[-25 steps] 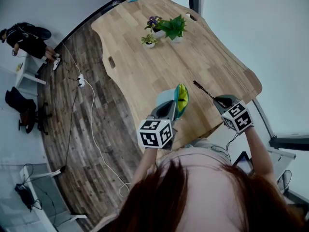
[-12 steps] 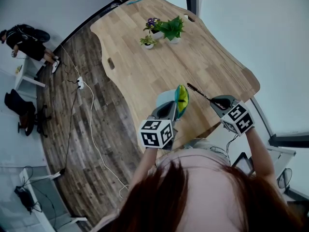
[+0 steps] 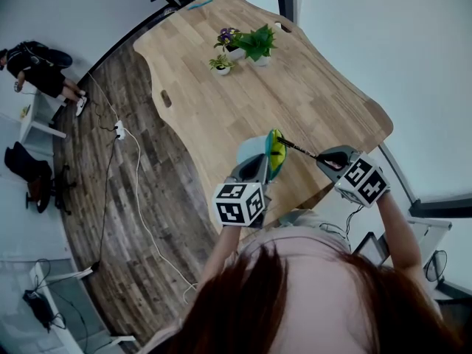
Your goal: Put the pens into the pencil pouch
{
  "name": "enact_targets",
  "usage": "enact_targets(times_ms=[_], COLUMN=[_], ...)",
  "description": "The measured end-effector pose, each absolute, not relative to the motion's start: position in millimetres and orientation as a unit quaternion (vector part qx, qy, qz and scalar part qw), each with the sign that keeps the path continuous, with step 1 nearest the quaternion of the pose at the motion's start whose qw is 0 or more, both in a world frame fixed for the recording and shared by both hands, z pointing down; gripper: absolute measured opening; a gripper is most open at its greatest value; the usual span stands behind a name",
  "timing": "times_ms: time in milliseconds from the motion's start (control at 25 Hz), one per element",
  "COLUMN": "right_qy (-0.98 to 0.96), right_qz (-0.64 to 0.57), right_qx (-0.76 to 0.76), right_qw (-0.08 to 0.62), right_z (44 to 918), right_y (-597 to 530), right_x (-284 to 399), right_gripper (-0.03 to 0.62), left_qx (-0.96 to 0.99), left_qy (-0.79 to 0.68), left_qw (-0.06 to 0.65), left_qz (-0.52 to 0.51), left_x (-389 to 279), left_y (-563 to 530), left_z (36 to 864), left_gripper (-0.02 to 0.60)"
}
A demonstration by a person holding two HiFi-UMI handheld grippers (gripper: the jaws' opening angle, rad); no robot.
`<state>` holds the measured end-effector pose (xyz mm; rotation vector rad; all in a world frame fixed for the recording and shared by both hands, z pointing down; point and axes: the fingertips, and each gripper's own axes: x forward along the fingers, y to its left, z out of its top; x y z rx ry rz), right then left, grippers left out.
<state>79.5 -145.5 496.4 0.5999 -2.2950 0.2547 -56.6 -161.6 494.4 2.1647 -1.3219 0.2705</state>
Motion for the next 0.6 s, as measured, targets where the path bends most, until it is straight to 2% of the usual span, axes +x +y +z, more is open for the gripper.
enact_targets(times_ms=[600], right_qy=[-0.87], right_qz=[0.082], right_qx=[0.183], right_qw=[0.45], right_z=[504], right_y=[-132], right_x=[65], right_gripper=[0.029], left_qx=[0.825], left_qy=[-0.484], left_qw=[0.262], left_qz=[0.127], left_x=[-47], left_y=[-147], left_z=[494], left_gripper=[0.008])
